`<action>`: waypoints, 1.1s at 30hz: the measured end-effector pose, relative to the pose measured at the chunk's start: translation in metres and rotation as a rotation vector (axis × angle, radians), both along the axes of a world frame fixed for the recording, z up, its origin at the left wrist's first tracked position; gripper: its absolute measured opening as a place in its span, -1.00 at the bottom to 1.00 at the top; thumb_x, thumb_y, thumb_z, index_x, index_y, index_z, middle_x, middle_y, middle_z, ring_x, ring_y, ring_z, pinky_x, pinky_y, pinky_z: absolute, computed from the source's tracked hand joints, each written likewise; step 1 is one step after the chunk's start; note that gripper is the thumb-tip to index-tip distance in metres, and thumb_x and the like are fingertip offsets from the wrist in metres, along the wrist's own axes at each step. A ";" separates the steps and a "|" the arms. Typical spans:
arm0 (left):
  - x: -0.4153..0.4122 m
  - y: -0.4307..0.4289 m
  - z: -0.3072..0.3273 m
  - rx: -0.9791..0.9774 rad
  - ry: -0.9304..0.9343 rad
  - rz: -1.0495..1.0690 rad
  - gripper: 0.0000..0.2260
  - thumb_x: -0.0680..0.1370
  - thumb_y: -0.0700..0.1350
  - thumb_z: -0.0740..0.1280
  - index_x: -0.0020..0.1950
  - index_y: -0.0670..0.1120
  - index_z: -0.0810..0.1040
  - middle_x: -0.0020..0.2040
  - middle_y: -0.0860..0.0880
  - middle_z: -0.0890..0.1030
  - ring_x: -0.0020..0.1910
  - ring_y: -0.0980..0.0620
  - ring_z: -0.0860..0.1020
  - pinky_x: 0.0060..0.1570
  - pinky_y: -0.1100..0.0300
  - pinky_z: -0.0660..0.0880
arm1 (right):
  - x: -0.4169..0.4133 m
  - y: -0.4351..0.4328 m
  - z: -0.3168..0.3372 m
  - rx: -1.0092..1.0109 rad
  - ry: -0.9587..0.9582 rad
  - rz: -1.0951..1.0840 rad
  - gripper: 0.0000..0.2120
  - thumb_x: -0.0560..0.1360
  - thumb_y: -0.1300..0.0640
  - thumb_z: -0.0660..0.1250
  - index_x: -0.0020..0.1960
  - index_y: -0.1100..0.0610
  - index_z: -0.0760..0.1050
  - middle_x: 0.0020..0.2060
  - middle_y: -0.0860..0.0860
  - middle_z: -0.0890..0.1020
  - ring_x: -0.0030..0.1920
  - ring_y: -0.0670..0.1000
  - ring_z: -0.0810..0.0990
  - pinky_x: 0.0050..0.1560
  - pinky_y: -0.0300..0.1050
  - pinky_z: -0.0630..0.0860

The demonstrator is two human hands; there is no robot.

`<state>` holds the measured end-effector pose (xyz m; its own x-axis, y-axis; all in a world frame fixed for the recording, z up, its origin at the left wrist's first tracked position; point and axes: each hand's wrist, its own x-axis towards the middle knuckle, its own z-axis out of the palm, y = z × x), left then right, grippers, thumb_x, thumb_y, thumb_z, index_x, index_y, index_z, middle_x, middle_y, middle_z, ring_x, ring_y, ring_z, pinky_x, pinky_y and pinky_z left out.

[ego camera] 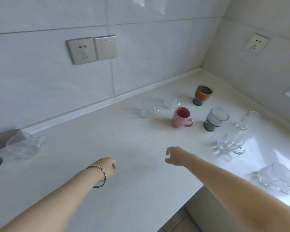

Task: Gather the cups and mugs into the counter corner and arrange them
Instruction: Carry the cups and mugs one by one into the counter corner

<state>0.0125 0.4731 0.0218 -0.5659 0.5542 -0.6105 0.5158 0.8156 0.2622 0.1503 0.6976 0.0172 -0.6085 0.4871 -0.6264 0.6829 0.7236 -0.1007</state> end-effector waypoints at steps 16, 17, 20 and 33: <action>0.030 0.172 -0.010 -0.046 -0.043 -0.061 -0.90 0.57 -0.15 0.14 -0.10 0.00 0.41 -0.05 0.03 0.44 -0.06 0.03 0.43 -0.06 0.26 0.34 | -0.020 0.202 -0.011 -0.180 0.227 -0.320 -0.50 0.51 0.06 0.29 0.37 0.21 0.26 0.26 0.04 0.52 0.09 0.11 0.55 -0.12 -0.13 0.49; 0.028 0.171 -0.011 -0.056 -0.037 -0.050 -0.89 0.57 -0.15 0.14 -0.12 0.00 0.40 -0.05 0.02 0.44 -0.06 0.02 0.42 -0.07 0.26 0.33 | -0.024 0.202 -0.016 -0.233 0.241 -0.346 -0.54 0.50 0.08 0.30 0.34 0.19 0.29 0.20 0.04 0.55 -0.02 0.10 0.55 -0.25 -0.18 0.46; 0.022 0.159 -0.014 -0.093 -0.046 0.005 -0.83 0.57 -0.16 0.15 -0.21 0.01 0.39 -0.05 0.02 0.45 -0.06 0.02 0.43 -0.07 0.26 0.33 | -0.028 0.203 -0.024 -0.343 0.262 -0.466 -0.78 0.49 0.15 0.28 0.12 0.14 0.39 -0.22 0.07 0.55 -0.33 0.05 0.51 -0.37 -0.21 0.42; 0.020 0.038 -0.040 -0.141 -0.149 0.246 -0.66 0.47 -0.25 0.10 -0.44 0.05 0.15 -0.36 0.06 0.21 -0.23 0.02 0.24 -0.42 0.25 0.01 | -0.061 0.105 -0.014 -0.679 0.293 -0.729 -0.78 0.51 0.12 0.27 -0.29 0.11 0.35 -0.43 0.02 0.51 -0.40 -0.05 0.52 -0.45 -0.28 0.41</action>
<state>0.0328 0.5115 -0.0180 -0.5714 0.3154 -0.7576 0.2628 0.9449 0.1951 0.0896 0.8026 0.0036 -0.4808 0.3976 -0.7815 0.8149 -0.1264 -0.5657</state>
